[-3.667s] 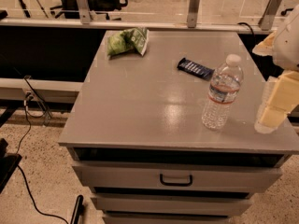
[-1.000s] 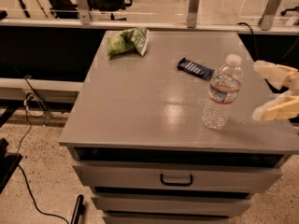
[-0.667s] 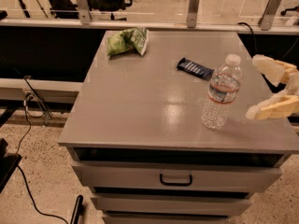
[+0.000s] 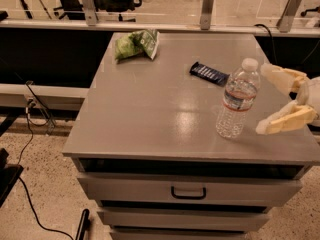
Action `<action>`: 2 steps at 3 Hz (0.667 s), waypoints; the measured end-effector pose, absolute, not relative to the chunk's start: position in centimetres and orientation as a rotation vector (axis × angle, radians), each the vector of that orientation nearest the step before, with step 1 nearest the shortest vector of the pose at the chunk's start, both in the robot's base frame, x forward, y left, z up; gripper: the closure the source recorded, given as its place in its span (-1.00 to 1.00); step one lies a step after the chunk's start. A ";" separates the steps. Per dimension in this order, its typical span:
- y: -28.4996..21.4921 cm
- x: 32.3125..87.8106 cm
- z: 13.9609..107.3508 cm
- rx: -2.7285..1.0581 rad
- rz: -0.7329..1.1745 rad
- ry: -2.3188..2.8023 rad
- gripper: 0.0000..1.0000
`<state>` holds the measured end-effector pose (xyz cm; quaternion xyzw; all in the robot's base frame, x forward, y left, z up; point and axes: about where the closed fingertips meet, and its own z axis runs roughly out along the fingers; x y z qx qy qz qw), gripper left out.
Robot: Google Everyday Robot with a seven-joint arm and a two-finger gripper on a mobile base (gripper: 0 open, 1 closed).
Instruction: Knock water bottle over
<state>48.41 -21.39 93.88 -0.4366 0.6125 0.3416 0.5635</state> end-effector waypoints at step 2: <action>-20.1 48.6 91.0 -1.006 0.861 1.430 -1.00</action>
Offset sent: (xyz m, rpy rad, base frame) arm 0.0034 0.0138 -0.0436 0.0751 0.0245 0.0210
